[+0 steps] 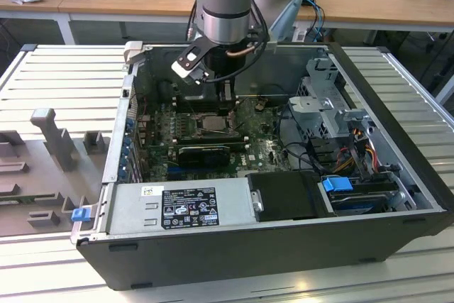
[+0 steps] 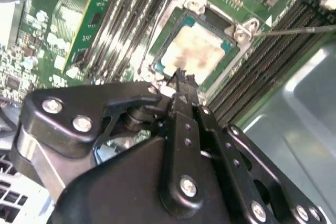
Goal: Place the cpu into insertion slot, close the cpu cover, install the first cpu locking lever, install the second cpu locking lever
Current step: 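Close the cpu cover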
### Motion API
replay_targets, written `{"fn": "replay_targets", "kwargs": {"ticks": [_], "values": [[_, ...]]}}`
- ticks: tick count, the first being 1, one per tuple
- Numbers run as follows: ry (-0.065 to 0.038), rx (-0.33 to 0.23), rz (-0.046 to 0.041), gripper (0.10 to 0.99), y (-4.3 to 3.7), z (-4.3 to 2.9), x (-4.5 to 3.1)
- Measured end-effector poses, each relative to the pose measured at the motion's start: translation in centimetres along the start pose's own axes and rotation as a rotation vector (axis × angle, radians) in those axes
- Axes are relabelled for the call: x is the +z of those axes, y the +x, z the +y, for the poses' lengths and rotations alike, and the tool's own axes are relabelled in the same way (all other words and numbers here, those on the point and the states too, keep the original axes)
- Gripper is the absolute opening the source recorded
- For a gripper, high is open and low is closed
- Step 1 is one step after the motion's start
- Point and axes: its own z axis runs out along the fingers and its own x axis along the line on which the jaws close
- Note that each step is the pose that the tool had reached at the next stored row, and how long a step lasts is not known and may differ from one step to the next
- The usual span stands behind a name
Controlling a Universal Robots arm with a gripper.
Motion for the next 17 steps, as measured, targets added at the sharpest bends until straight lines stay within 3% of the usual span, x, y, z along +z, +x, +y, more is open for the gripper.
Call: {"fn": "replay_targets", "kwargs": {"ticks": [8, 14, 17], "values": [[0.000, 0.000, 0.0000, 0.106, 0.00, 0.05, -1.23], [0.000, 0.000, -0.0016, 0.106, -0.01, 0.21, -1.24], [0.000, 0.000, -0.0017, 0.106, -0.02, 0.64, -1.23]]}}
